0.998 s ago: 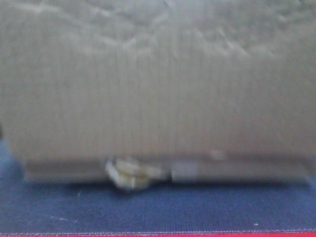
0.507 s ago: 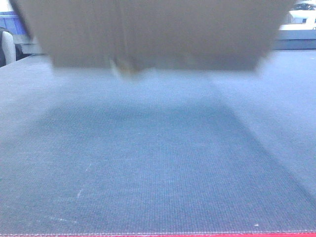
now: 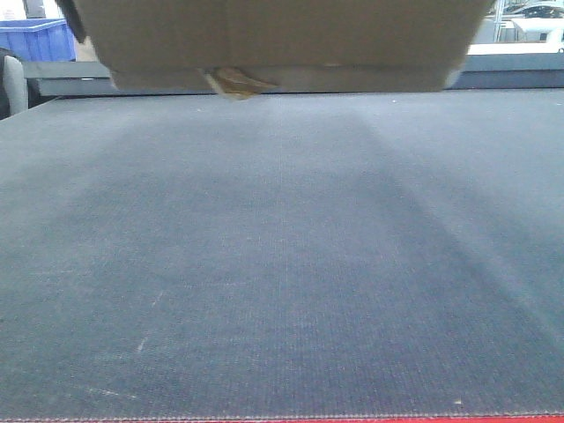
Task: Stack two boxes on right shelf middle
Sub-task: 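Lift the stacked boxes off the grey table with both grippers, then back away from the table holding the boxes in both grippers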
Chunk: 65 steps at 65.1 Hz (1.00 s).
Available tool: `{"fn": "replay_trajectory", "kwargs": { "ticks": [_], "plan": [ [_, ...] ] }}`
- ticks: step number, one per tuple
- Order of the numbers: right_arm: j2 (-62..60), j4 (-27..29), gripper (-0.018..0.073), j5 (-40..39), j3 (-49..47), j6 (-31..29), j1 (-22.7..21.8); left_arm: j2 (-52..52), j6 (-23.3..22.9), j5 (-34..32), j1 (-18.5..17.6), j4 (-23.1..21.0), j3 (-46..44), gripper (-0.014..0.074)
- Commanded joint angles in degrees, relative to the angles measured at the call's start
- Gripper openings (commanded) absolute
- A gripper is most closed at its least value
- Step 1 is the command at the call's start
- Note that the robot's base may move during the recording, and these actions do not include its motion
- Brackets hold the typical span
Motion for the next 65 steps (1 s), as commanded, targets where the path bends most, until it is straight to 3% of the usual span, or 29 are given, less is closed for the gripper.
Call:
{"fn": "replay_trajectory", "kwargs": {
  "ticks": [1,19,65],
  "plan": [
    [0.2,-2.4,-0.0152,-3.4,-0.9,0.5,-0.6,-0.7,-0.3,-3.7,1.2,1.8,-0.6,-0.0111],
    [0.2,-2.4,-0.0152,-4.3,-1.0,0.5,-0.6,-0.7,3.0,-4.0,1.2,1.6,-0.6,-0.0111],
    [0.2,-2.4,-0.0152,-4.3,-1.0,0.5,-0.6,-0.7,3.0,-4.2,1.2,1.6,-0.6,-0.0111]
  ]
}}
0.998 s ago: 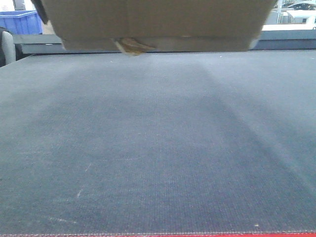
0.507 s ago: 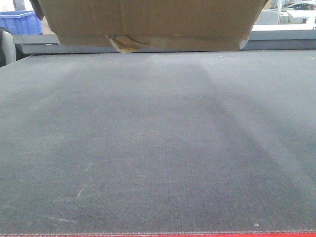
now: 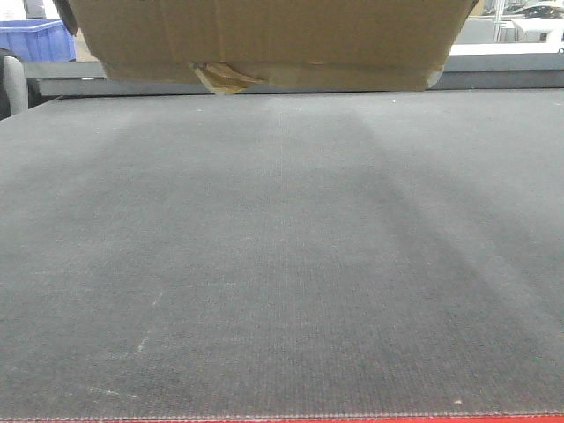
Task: Stack two boxes on right shelf middle
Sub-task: 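Back away from the table holding the boxes in both grippers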
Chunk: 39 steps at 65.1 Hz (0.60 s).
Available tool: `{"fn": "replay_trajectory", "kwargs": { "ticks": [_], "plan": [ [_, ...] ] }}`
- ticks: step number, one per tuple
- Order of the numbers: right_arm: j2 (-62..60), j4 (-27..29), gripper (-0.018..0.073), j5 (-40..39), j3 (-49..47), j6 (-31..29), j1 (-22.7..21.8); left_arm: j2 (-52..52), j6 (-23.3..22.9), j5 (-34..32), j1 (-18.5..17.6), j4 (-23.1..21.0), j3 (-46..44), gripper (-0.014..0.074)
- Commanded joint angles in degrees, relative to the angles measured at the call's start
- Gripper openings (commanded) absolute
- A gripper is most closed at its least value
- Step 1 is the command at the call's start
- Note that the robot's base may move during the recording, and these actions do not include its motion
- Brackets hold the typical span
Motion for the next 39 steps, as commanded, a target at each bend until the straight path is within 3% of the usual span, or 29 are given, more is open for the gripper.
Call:
{"fn": "replay_trajectory", "kwargs": {
  "ticks": [1,39],
  "plan": [
    [-0.6,-2.1,-0.0152,-2.4,-0.8,0.3,-0.6,-0.7,0.0,-2.2,0.5,1.5,-0.6,-0.0111],
    [-0.5,-2.1,-0.0152,-2.4,-0.8,0.3,-0.6,-0.7,0.0,-2.2,0.5,1.6,-0.6,-0.0111]
  ]
}}
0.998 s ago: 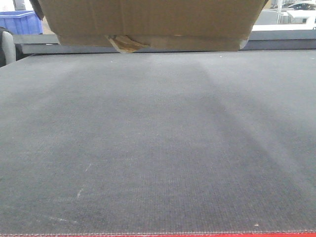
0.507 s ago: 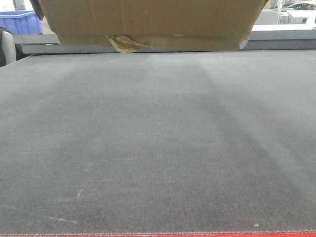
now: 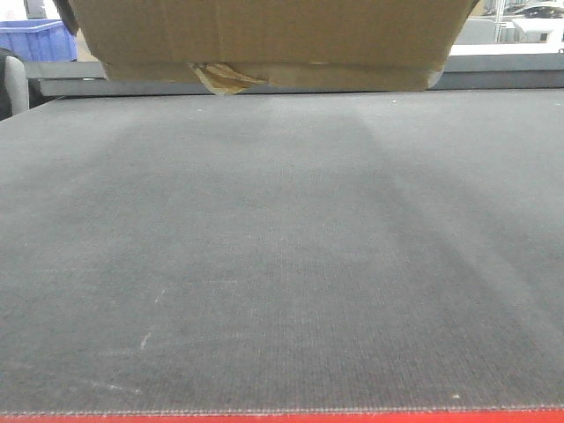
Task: Stack two boxes on right shelf middle
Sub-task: 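Back away from the table holding the boxes in both grippers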
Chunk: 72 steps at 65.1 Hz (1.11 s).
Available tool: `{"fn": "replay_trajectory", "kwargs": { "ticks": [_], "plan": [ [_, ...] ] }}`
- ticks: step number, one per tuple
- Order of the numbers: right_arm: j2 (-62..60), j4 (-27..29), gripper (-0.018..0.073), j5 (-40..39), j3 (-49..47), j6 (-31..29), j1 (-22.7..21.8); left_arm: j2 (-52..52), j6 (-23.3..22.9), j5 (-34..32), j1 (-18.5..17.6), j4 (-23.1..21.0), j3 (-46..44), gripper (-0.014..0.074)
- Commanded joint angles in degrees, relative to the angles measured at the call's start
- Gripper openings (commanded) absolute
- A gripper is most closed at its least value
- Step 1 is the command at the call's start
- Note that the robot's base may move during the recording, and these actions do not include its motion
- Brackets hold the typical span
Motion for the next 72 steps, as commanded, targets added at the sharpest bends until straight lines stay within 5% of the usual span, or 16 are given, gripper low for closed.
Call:
{"fn": "replay_trajectory", "kwargs": {
  "ticks": [1,72],
  "plan": [
    [-0.6,-2.0,-0.0152,-2.4,-0.8,0.1,-0.6,-0.7,0.0,-2.2,0.5,1.6,-0.6,-0.0111],
    [-0.5,-2.0,-0.0152,-2.4,-0.8,0.1,-0.6,-0.7,0.0,-2.2,0.5,1.6,-0.6,-0.0111]
  ]
}}
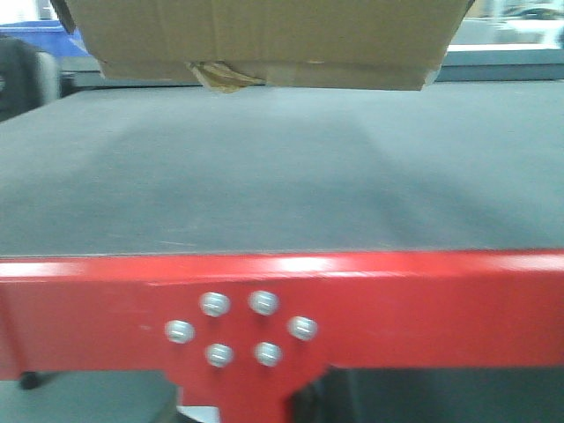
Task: Stack two boxes on right shelf middle
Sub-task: 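Back away from the table holding the boxes in both grippers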
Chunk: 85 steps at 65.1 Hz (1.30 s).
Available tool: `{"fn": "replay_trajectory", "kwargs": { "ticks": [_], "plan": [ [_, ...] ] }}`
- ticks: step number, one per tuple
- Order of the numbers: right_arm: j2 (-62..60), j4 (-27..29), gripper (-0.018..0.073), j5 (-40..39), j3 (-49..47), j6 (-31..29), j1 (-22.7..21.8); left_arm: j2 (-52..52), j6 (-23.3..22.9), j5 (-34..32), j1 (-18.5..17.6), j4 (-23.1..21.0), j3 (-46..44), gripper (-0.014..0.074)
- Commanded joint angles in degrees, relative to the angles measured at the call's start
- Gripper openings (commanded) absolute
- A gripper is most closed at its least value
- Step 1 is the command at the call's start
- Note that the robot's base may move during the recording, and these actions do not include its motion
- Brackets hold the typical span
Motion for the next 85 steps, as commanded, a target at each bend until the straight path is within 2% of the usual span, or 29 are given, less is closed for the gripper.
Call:
{"fn": "replay_trajectory", "kwargs": {
  "ticks": [1,85],
  "plan": [
    [-0.5,-1.8,-0.0152,-2.1,-0.8,0.1,-0.6,-0.7,0.0,-2.2,0.4,1.5,-0.6,-0.0111],
    [-0.5,-1.8,-0.0152,-2.1,-0.8,0.1,-0.6,-0.7,0.0,-2.2,0.4,1.5,-0.6,-0.0111]
  ]
}}
